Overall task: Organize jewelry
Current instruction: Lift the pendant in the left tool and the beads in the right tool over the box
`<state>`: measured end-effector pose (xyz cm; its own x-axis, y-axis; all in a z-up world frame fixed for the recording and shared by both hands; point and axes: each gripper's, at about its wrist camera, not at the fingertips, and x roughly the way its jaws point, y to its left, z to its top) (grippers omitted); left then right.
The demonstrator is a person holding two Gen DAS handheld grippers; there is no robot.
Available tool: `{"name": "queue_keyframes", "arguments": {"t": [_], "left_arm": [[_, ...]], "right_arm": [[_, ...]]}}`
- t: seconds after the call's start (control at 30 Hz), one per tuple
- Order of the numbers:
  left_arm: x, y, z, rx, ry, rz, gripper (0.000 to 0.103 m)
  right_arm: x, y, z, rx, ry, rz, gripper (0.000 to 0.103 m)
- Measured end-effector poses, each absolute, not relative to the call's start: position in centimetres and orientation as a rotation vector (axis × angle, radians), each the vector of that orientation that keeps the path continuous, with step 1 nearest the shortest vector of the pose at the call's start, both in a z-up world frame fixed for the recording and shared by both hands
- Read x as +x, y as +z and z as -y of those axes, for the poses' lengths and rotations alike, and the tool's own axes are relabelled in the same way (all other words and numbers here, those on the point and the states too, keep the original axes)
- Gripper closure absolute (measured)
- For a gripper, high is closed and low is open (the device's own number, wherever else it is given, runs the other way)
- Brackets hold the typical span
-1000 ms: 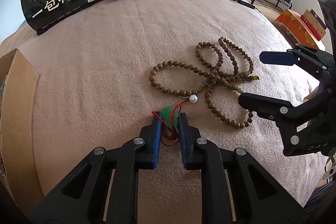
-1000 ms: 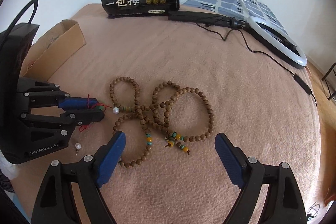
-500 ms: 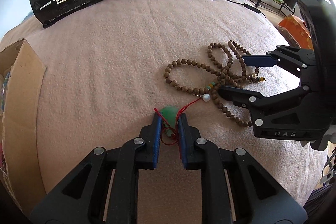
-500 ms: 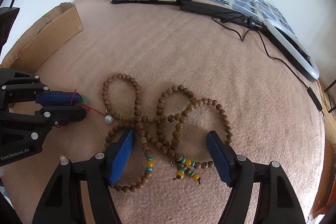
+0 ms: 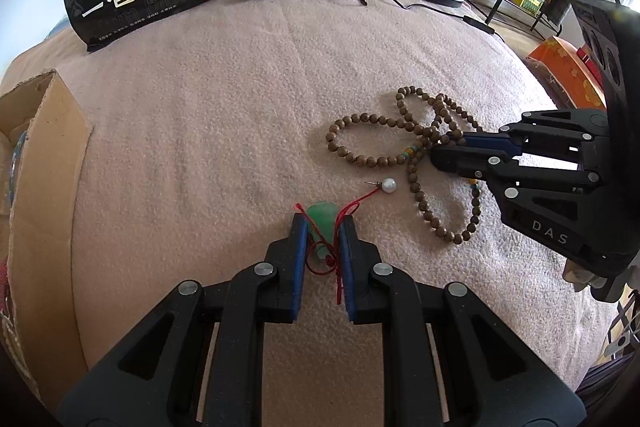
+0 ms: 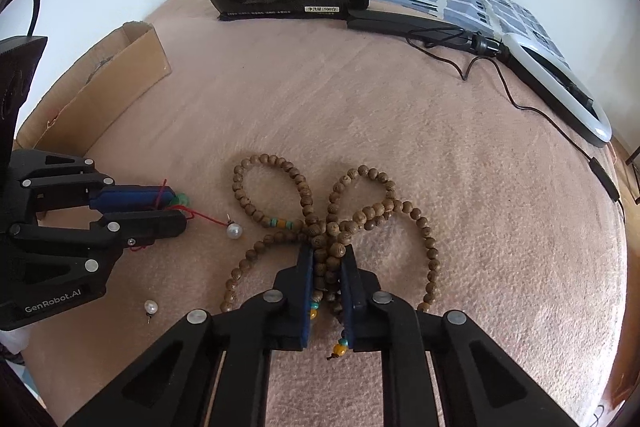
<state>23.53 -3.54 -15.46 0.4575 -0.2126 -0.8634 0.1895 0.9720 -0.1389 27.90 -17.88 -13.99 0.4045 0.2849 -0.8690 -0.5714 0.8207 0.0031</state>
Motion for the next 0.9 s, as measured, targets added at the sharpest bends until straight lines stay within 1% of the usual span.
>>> {"name": "queue_keyframes", "arguments": {"t": [0.53, 0.9], "left_arm": [[21.7, -11.2, 2.3, -0.05, -0.247, -0.969, 0.089], [19.4, -7.3, 1.2, -0.09, -0.252, -0.882, 0.089]], "right_arm": [[26.1, -8.0, 20.3, -0.238, 0.488, -0.92, 0.093], [24.2, -3.3, 21.2, -0.191, 0.463, -0.832, 0.093]]}}
